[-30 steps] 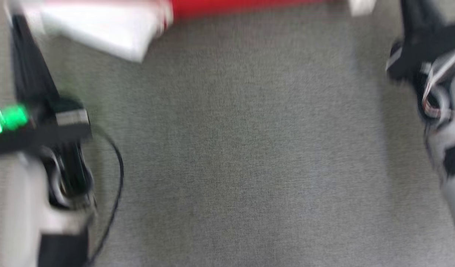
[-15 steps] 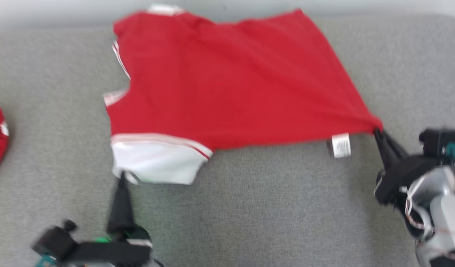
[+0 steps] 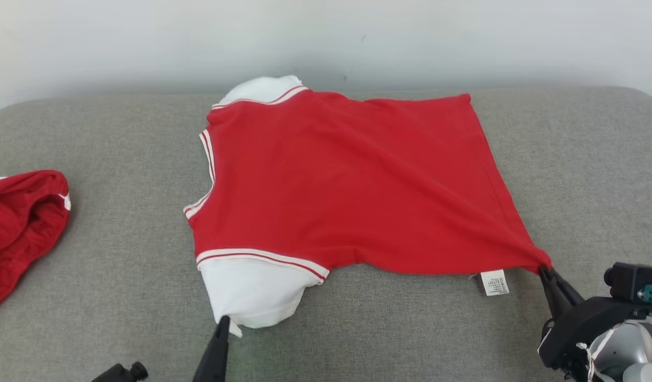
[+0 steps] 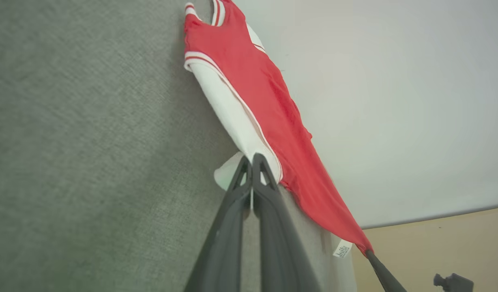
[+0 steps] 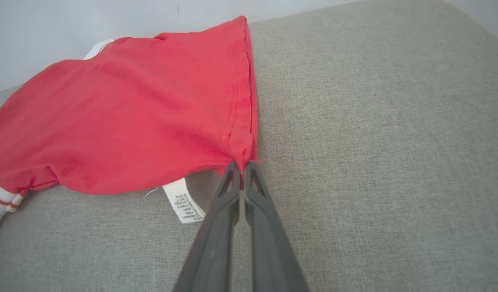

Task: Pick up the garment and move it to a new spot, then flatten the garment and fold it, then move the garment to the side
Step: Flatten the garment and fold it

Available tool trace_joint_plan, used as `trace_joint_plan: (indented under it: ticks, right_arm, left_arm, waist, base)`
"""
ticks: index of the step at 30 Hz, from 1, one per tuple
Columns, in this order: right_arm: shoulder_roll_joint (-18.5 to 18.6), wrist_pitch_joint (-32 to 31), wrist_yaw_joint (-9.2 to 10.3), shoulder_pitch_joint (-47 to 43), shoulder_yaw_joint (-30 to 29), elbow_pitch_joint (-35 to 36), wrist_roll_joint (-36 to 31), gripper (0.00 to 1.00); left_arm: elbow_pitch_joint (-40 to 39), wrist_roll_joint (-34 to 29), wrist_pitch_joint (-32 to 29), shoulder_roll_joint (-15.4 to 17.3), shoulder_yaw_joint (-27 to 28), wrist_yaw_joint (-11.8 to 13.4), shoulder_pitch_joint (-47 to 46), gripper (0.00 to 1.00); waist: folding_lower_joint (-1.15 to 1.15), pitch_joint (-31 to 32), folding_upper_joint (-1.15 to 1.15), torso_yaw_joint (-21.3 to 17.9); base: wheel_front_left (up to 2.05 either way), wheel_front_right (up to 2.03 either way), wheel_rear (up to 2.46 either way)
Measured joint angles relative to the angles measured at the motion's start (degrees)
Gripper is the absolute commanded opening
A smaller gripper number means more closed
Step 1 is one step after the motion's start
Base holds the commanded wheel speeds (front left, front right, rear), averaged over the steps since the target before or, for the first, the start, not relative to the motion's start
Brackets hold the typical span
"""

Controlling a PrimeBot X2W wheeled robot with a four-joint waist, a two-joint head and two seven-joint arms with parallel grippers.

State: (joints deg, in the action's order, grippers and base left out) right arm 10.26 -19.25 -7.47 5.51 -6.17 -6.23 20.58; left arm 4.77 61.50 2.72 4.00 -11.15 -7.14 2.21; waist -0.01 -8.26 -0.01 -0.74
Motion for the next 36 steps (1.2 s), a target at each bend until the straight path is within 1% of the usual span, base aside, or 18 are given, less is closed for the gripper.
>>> trace_joint_plan:
  ticks: [5,12,16,21,24,32,34,36]
  right_arm:
    - [-1.4,-1.2,0.00,-1.6,-1.0,1.6,-0.6,0.00]
    - [-2.3,-2.0,0.00,-3.1,-2.2,1.7,-1.7,0.00]
    - [-2.3,-3.5,0.00,-4.0,-2.7,1.7,-2.1,0.00]
    - [-2.8,-5.1,0.00,-5.7,-4.2,2.7,-3.0,0.00]
    - [-3.0,-6.6,0.00,-6.5,-4.9,2.8,-3.1,0.00]
    - [-3.2,-10.5,0.00,-9.3,-7.5,6.6,-5.7,0.00]
    - [-3.3,-11.3,0.00,-9.5,-7.7,7.3,-5.9,0.00]
    - [-3.5,-11.8,0.00,-10.2,-7.8,7.8,-6.1,0.00]
  left_arm:
    - [-5.0,7.7,-6.6,1.6,-0.4,0.0,3.2,0.00]
    - [-11.1,16.0,-11.0,3.8,1.5,-0.1,7.3,0.00]
    - [-13.0,16.9,-13.8,5.9,0.8,-0.2,10.5,0.00]
    - [-15.4,19.3,-16.7,7.8,0.5,0.7,14.4,0.00]
    - [-16.2,19.4,-16.9,8.8,1.4,1.6,16.3,0.00]
    - [-16.3,19.1,-16.8,9.2,1.5,1.9,16.9,0.00]
    - [-16.1,18.8,-16.9,9.6,1.6,2.6,17.8,0.00]
    - [-16.2,18.8,-16.9,10.2,2.1,2.7,18.6,0.00]
  waist:
    - [0.01,0.4,0.00,-0.3]
    - [0.02,0.8,0.01,-0.4]
    - [0.01,1.1,0.01,-0.5]
    - [0.01,1.2,0.01,-0.6]
    - [0.01,1.2,0.01,-0.3]
    - [0.01,1.6,0.01,0.0]
    - [0.01,1.6,0.01,-0.1]
    - [0.01,1.7,0.01,-0.3]
  base:
    - [0.00,0.00,0.00]
    - [0.00,0.00,0.00]
    - [0.00,0.00,0.00]
    - [0.00,0.00,0.00]
    - [0.00,0.00,0.00]
    - [0.00,0.00,0.00]
    - [0.00,0.00,0.00]
    - [0.00,0.00,0.00]
